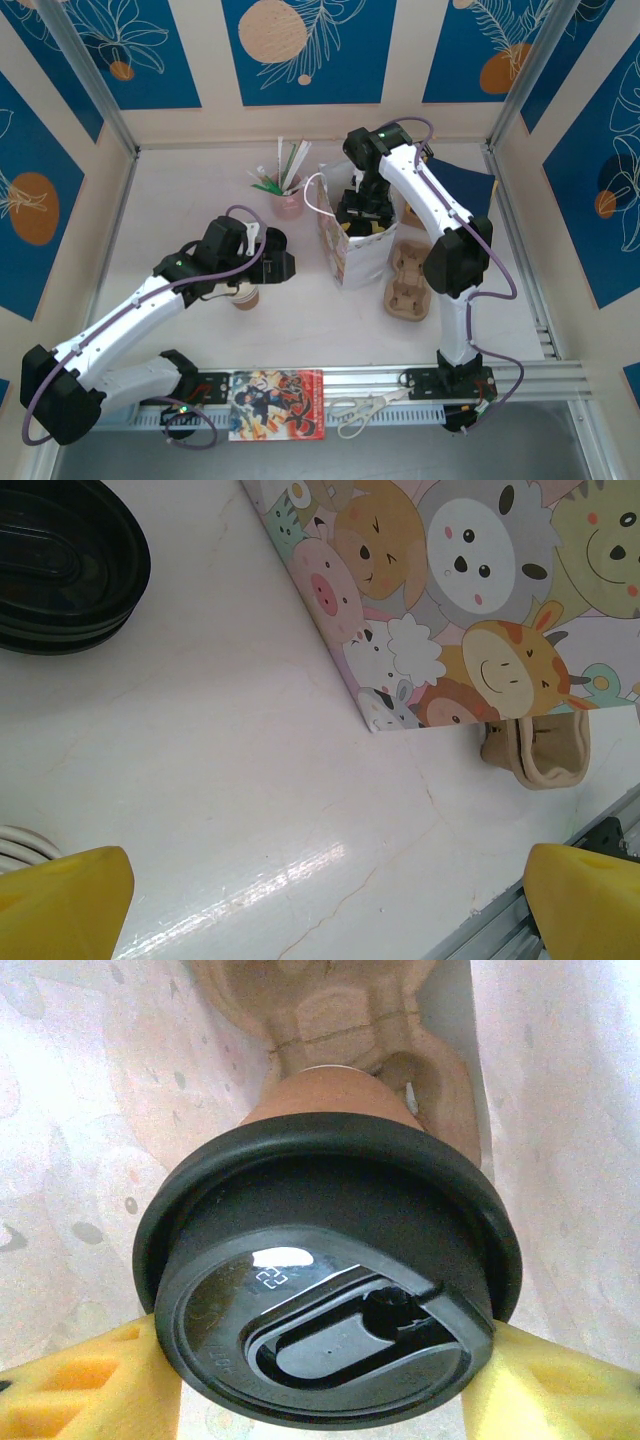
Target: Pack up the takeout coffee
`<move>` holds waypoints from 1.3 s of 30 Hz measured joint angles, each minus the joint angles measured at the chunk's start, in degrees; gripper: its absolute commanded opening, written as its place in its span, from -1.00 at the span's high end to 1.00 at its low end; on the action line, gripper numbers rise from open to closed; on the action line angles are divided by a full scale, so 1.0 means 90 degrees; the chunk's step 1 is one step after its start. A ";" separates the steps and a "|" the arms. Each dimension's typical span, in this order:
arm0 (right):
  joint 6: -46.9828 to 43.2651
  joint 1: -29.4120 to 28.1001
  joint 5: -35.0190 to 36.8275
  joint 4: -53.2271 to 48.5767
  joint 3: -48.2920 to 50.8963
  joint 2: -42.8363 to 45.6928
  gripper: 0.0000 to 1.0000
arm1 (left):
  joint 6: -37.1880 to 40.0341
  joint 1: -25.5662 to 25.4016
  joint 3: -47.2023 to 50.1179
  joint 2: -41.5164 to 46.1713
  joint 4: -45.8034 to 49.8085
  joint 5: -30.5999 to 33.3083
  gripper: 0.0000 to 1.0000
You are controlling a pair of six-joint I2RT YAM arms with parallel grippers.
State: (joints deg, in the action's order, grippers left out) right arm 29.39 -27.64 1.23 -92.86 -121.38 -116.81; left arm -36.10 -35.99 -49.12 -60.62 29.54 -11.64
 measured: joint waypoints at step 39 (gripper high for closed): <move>0.0007 0.0000 0.0117 0.0000 0.0117 0.0007 -0.28 | 0.0000 0.0000 0.0000 0.0002 0.0000 -0.0032 -1.00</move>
State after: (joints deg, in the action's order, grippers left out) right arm 29.45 -27.64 2.28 -92.86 -120.33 -116.75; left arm -36.10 -35.99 -49.12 -60.60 29.54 -11.92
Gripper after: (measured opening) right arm 0.640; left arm 0.998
